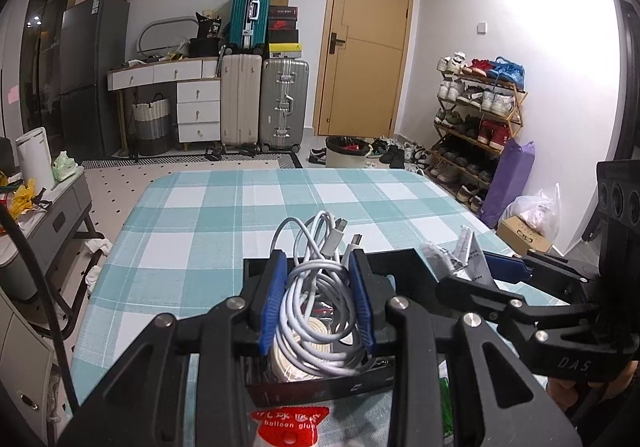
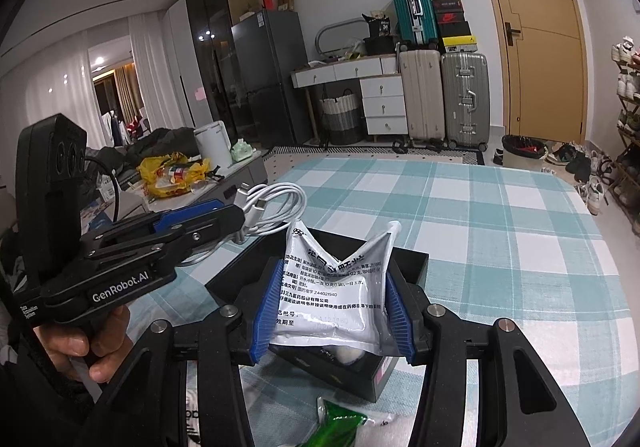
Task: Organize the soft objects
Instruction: 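Carry the cable bundle and sachet over the black box while lowering both into it, then open both grippers to release the cables and sachet into the box, withdraw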
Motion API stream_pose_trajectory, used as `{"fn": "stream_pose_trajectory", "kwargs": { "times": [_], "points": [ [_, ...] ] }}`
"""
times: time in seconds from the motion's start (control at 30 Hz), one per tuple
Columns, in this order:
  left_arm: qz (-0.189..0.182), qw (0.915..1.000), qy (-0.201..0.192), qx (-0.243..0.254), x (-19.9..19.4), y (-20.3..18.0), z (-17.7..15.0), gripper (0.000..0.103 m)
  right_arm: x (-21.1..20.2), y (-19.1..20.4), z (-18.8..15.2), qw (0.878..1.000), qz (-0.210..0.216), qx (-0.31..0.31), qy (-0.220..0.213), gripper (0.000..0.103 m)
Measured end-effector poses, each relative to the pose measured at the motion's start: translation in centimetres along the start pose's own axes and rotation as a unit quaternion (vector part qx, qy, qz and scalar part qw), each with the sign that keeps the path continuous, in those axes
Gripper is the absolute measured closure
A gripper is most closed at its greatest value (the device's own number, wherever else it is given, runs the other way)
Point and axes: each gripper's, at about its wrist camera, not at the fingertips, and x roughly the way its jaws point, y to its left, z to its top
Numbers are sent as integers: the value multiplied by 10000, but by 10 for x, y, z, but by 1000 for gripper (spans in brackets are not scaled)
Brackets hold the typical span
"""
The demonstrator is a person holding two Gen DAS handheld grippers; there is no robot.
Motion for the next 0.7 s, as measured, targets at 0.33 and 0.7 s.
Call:
{"fn": "stream_pose_trajectory", "kwargs": {
  "times": [0.33,0.7],
  "points": [
    [-8,9997,240,44,28,0,-3,72,30,-11,-1,9997,-45,-5,223,54],
    [-19,9991,312,292,34,-7,-8,72,47,-19,-3,9994,-80,-38,337,54]
  ]
}}
